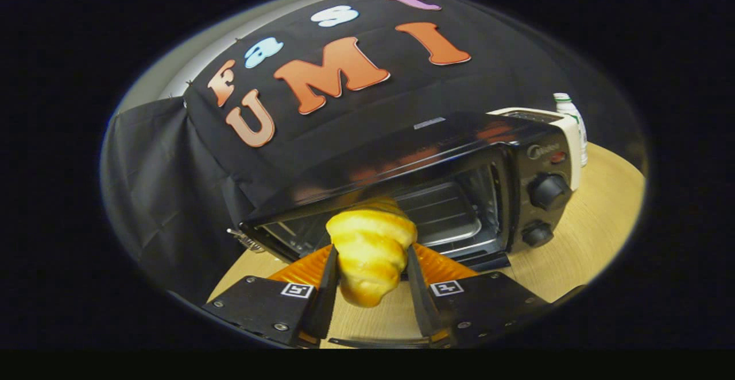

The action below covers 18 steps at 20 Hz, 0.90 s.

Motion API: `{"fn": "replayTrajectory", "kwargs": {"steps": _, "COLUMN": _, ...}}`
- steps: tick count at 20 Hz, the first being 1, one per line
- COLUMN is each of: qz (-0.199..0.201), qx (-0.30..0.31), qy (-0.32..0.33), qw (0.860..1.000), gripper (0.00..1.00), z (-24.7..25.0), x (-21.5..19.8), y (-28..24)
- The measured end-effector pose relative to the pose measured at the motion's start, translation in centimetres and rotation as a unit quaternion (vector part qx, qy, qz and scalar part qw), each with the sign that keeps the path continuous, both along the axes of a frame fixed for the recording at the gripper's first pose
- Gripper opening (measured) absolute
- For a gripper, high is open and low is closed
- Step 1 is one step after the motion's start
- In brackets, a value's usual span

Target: Open the toaster oven, put the food inside, and close the toaster oven door.

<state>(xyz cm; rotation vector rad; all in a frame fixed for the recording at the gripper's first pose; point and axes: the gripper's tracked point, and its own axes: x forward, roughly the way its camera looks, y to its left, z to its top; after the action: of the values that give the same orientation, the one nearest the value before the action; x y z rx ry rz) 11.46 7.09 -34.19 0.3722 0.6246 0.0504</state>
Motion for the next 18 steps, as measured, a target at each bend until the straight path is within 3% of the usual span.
{"fn": "replayTrajectory", "kwargs": {"steps": 4, "qz": 0.012, "qx": -0.053, "qy": -0.005, "qw": 0.999, "gripper": 0.59, "z": -1.5, "x": 2.6, "y": 0.0}}
{"fn": "replayTrajectory", "kwargs": {"steps": 11, "qz": -0.006, "qx": -0.102, "qy": 0.014, "qw": 0.995, "gripper": 0.6, "z": -3.4, "x": 5.6, "y": -1.1}}
{"fn": "replayTrajectory", "kwargs": {"steps": 18, "qz": 0.009, "qx": -0.157, "qy": 0.013, "qw": 0.988, "gripper": 0.82, "z": -3.7, "x": 4.9, "y": -1.7}}
